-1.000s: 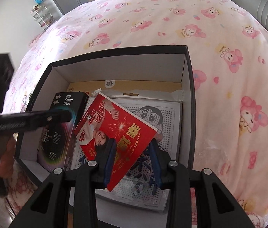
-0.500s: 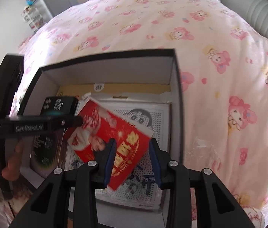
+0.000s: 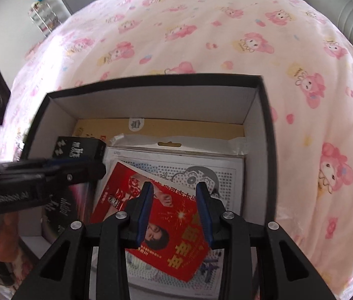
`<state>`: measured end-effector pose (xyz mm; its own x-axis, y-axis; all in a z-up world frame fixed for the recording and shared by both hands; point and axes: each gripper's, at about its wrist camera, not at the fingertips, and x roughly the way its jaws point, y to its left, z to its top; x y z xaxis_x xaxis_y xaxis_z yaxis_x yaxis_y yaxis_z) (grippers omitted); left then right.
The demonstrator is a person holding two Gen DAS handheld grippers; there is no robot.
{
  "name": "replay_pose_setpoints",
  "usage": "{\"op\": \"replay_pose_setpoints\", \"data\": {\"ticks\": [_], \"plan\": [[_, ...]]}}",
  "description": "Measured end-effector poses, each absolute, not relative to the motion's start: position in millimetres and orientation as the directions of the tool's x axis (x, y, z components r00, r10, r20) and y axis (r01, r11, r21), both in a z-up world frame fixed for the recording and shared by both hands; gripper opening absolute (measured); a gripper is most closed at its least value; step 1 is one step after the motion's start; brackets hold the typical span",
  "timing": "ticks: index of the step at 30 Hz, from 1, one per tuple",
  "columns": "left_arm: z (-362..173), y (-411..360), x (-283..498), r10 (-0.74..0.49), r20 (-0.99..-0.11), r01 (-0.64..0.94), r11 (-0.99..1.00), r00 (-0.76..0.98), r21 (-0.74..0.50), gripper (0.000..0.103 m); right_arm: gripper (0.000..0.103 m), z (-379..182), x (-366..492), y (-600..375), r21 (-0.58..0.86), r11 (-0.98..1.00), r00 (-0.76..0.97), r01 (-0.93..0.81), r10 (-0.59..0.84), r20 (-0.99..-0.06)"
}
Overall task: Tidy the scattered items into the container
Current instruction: 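Lower the red envelope into the box beside the bead-art kit and open both tools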
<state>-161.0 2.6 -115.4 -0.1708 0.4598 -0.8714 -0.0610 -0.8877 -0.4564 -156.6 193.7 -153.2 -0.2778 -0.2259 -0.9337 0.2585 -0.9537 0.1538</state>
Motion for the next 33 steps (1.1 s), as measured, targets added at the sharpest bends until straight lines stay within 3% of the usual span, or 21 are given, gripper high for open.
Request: {"op": "replay_pose_setpoints", "data": {"ticks": [4, 12, 21, 29, 33], "plan": [[-126.7, 14.2, -183.3, 0.419, -0.896, -0.102, -0.907, -0.147, -0.408, 0.033, 0.031, -166.2, -161.3, 185.3, 0.146, -0.954, -0.254, 0.263, -0.214, -0.943], [-137.5, 1.3, -172.6, 0.498, -0.863, -0.082, -0.867, -0.08, -0.492, 0.031, 0.032, -176.7, -167.6, 180.7, 0.15, -0.958, -0.218, 0.246, -0.205, -0.954], [-141.7, -2.6, -135.5, 0.576, -0.817, -0.082, -0.815, 0.0, -0.574, 0.031, 0.032, -178.7, -128.3, 189.1, 0.284, -0.924, -0.077, 0.257, -0.313, -0.947], [-129.9, -27.9, -133.7, 0.502, -0.858, -0.025, -0.864, -0.105, -0.502, 0.031, 0.031, -155.8, -123.8, 180.9, 0.221, -0.933, -0.193, 0.283, -0.281, -0.94], [-132.5, -38.7, -125.4, 0.55, -0.832, 0.005, -0.834, -0.073, -0.552, 0.031, 0.032, -171.6, -135.5, 172.7, 0.23, -0.938, -0.145, 0.261, -0.274, -0.951]]}}
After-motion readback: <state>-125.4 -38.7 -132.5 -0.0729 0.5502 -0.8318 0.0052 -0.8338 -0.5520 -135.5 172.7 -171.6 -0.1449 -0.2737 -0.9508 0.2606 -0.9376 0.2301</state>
